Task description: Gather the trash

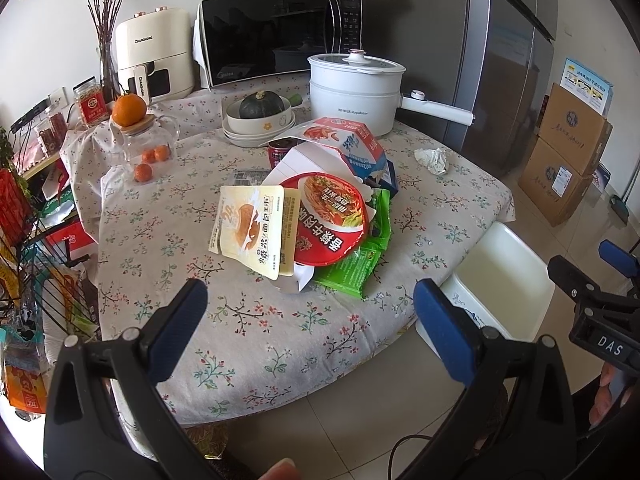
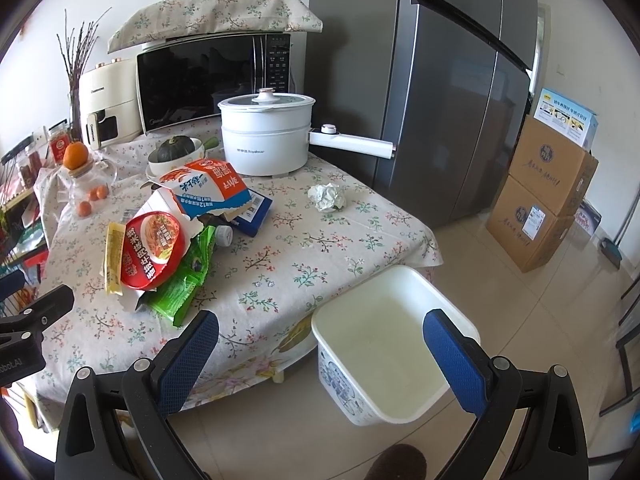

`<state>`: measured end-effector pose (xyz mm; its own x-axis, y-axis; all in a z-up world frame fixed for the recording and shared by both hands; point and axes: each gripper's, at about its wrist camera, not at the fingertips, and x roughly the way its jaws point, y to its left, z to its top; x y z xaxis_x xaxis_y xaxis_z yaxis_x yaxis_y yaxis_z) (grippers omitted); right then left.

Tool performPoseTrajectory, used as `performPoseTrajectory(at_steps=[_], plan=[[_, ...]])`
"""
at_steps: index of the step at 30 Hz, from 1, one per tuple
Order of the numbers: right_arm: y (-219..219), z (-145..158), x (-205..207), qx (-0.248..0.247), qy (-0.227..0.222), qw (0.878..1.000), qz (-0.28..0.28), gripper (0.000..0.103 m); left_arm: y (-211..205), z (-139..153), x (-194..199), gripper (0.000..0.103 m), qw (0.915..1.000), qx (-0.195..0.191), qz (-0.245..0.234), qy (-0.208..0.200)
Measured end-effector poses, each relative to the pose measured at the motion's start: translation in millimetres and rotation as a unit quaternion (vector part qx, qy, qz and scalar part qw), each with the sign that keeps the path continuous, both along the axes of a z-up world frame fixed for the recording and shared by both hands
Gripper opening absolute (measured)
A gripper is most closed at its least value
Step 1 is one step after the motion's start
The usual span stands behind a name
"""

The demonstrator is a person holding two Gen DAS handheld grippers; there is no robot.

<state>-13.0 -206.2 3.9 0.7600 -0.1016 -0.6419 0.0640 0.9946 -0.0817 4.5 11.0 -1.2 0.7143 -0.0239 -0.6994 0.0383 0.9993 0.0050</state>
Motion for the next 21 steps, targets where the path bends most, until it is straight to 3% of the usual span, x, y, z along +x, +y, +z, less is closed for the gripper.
performPoseTrajectory(at_steps=[21], plan=[[-3.4,1.3,0.1,0.004,-0.001,1.000,-0.004,0.103,-1.1,0.7,0.7,0.102,1.0000,0.002,0.002,-0.003]])
